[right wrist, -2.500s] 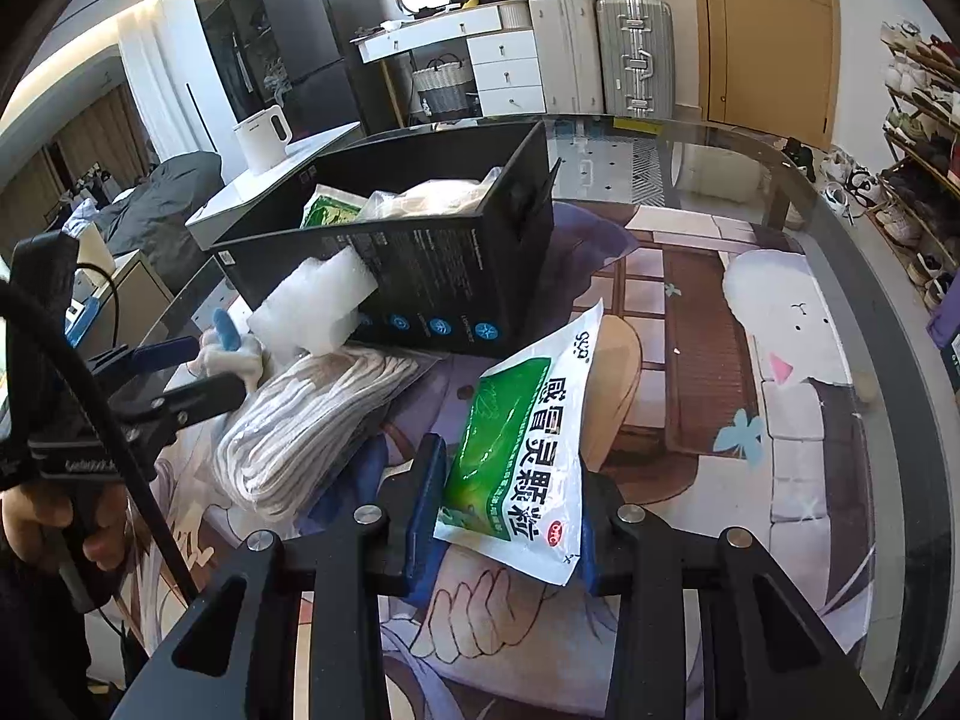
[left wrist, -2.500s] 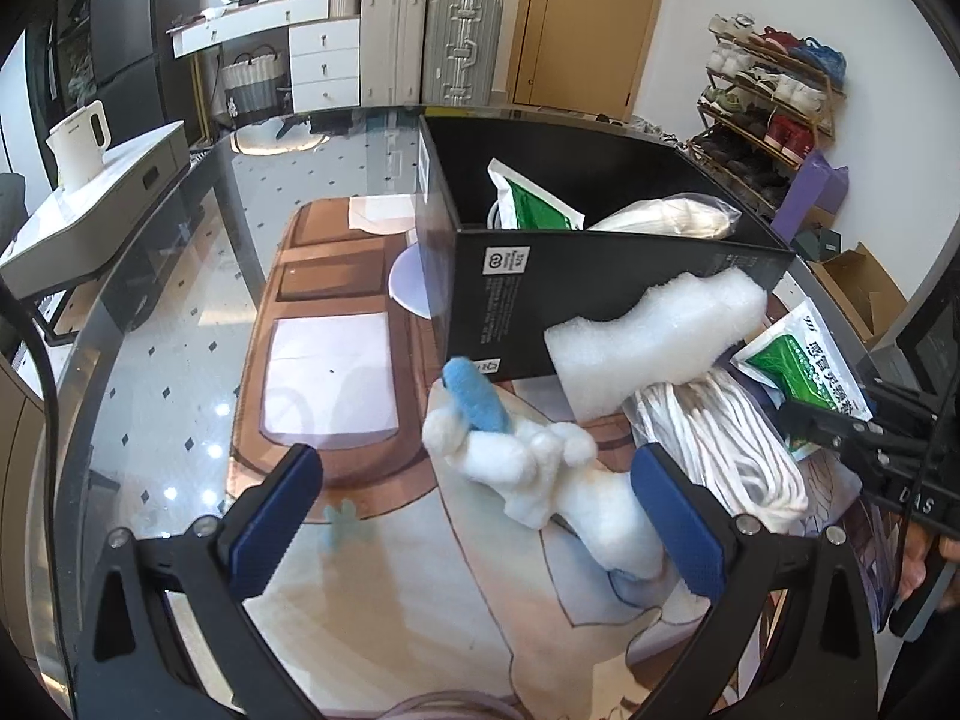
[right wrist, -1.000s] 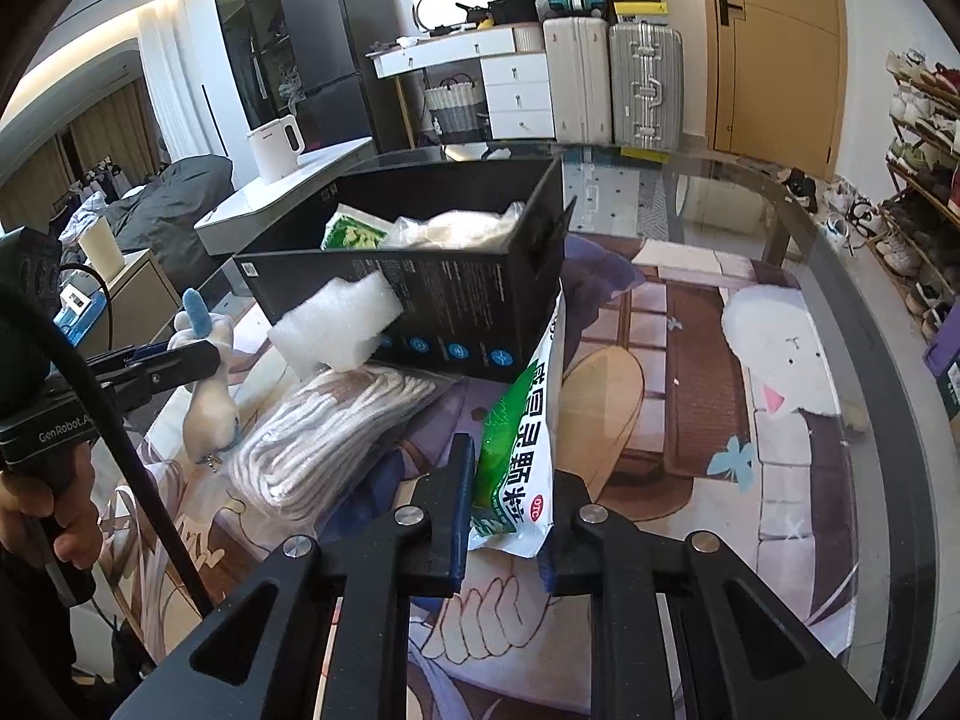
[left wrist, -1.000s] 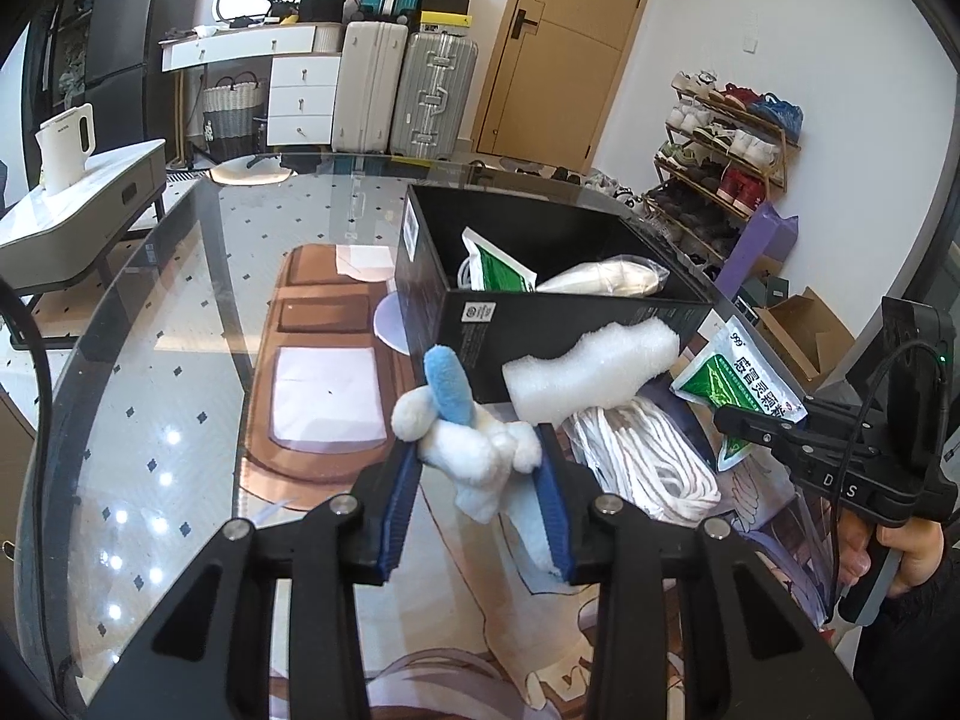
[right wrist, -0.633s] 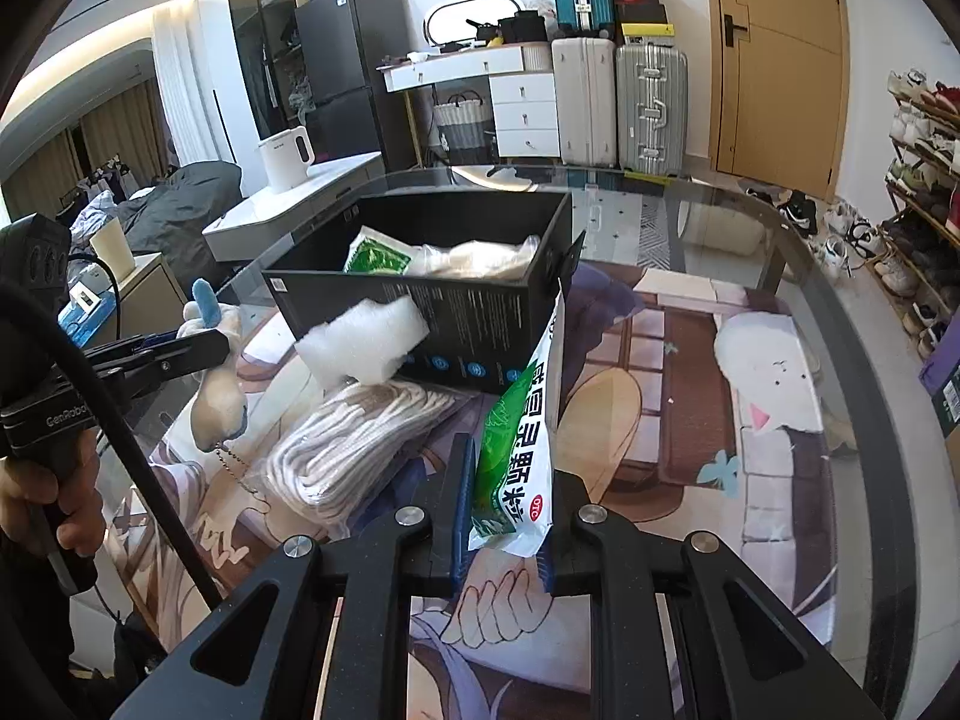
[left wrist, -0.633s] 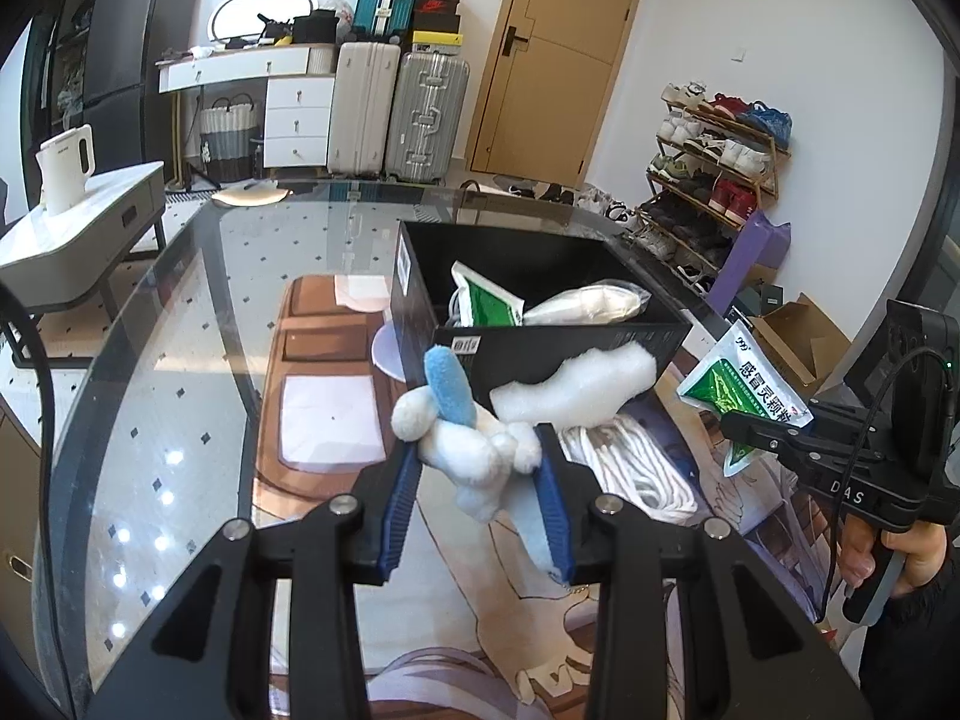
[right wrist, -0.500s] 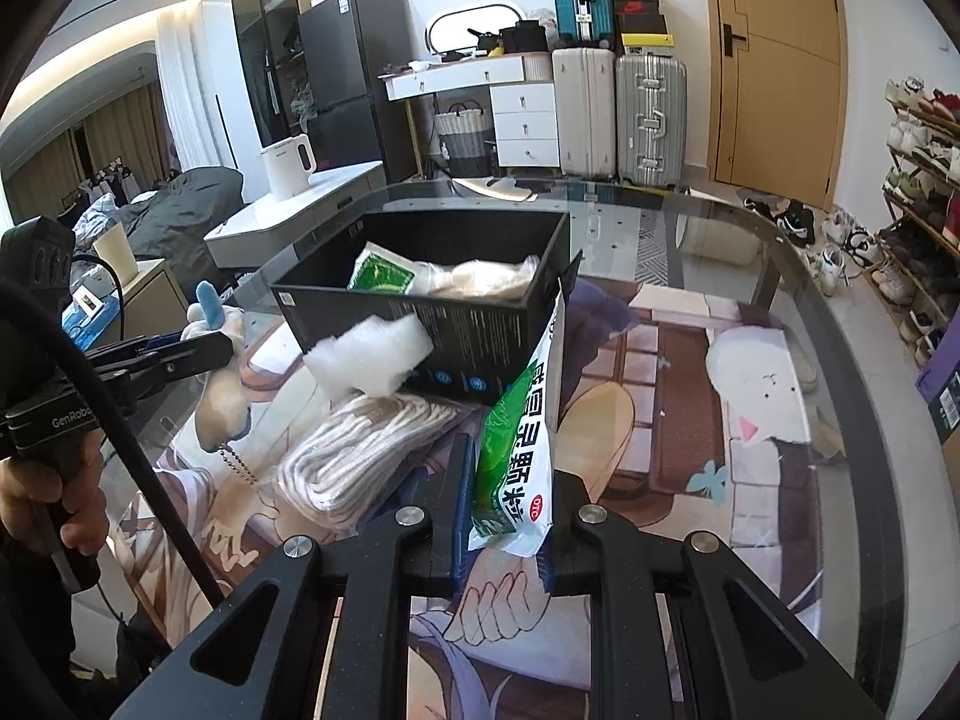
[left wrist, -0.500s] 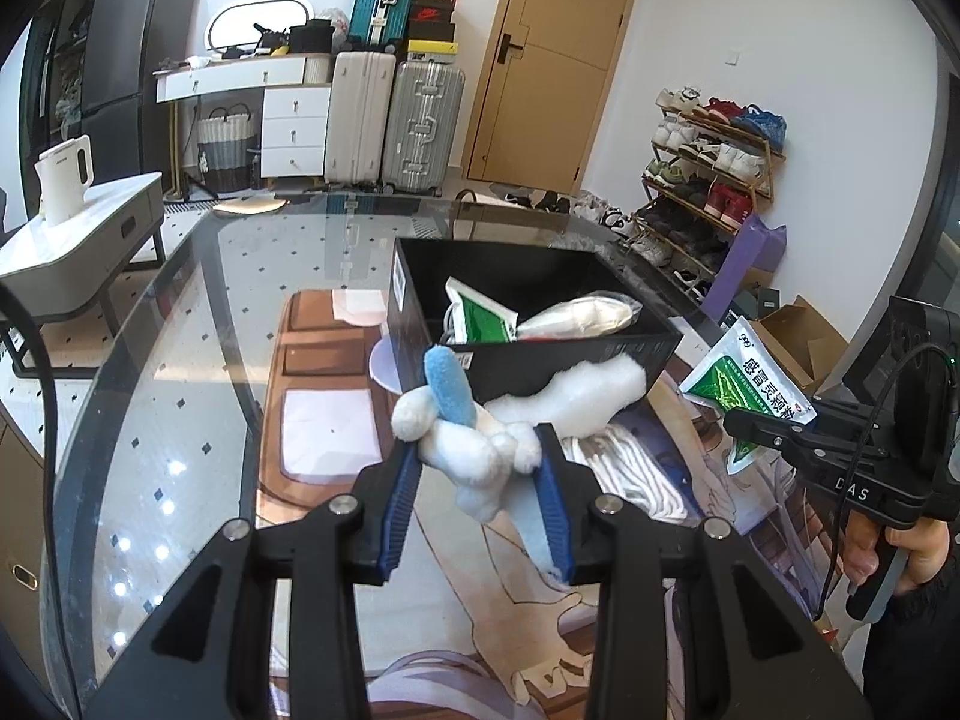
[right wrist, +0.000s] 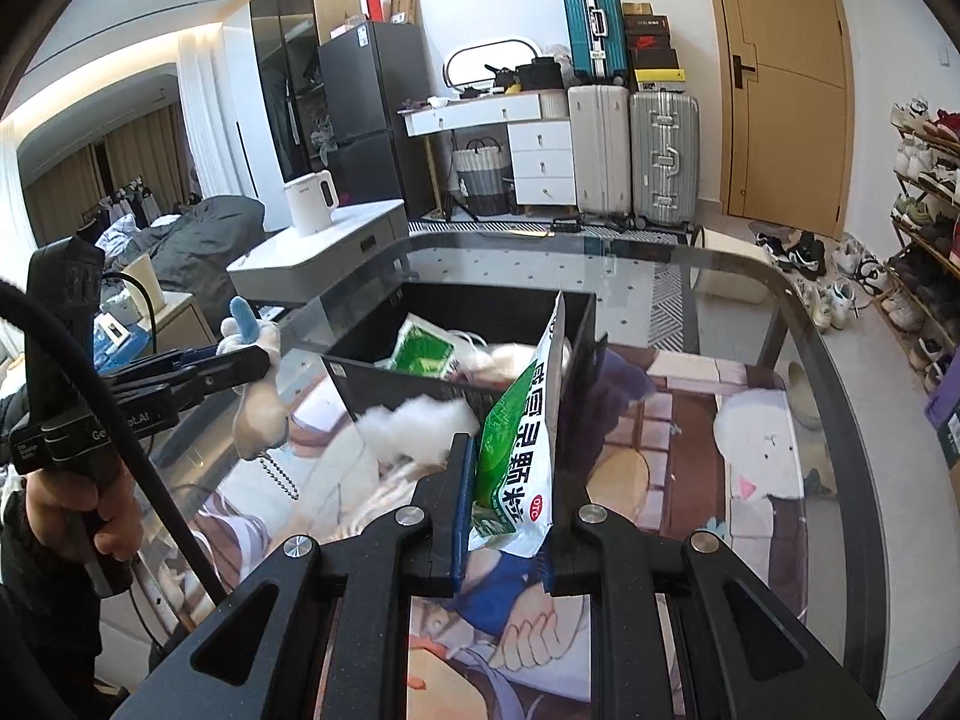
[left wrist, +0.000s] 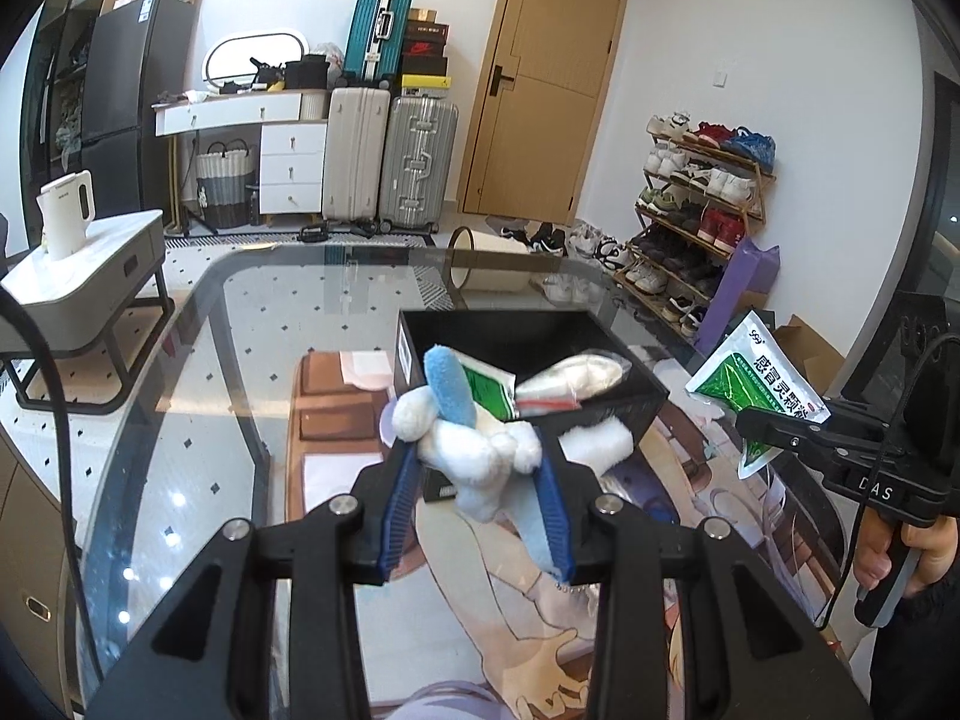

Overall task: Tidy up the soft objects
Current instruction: 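Carry the plush toy and green packet over the black box with both grippers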

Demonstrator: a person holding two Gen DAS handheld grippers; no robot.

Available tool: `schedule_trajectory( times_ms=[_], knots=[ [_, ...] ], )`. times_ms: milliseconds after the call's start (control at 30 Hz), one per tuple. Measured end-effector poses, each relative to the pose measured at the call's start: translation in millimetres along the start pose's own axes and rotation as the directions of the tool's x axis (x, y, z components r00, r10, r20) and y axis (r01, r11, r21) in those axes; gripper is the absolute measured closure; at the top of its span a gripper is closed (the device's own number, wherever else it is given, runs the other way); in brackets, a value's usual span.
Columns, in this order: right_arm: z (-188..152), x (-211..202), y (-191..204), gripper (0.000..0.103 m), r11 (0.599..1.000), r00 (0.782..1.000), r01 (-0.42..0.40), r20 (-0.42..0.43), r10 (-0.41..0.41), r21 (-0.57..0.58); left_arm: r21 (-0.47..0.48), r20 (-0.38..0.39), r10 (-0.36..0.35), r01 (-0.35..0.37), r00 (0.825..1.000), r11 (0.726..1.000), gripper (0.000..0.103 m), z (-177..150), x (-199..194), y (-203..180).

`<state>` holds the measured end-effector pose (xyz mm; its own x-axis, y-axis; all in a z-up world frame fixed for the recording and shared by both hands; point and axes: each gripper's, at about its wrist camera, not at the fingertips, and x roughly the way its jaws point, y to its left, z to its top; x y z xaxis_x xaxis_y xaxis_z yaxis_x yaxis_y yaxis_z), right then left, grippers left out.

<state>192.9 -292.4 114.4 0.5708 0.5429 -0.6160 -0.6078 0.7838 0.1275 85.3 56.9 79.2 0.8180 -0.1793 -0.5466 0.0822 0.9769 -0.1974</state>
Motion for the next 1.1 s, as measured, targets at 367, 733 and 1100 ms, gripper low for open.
schedule_trajectory(
  times_ms=[367, 733, 1100],
  knots=[
    [24.4, 0.5, 13.5, 0.086, 0.999, 0.999, -0.023, 0.026, 0.024, -0.034, 0.028, 0.041, -0.008, 0.007, 0.999, 1.0, 0.067, 25.2, 1.0, -1.9],
    [41.1, 13.1, 18.7, 0.086, 0.998, 0.999, -0.036, 0.03, 0.037, -0.049, 0.041, 0.067, -0.008, 0.005, 0.998, 0.999, 0.067, 43.3, 10.1, -1.9],
    [49.9, 39.3, 17.1, 0.086, 0.998, 0.998, -0.056, 0.014, 0.057, -0.03, 0.044, 0.057, -0.012, 0.01, 0.998, 0.999, 0.067, 47.8, 31.4, -5.6]
  ],
)
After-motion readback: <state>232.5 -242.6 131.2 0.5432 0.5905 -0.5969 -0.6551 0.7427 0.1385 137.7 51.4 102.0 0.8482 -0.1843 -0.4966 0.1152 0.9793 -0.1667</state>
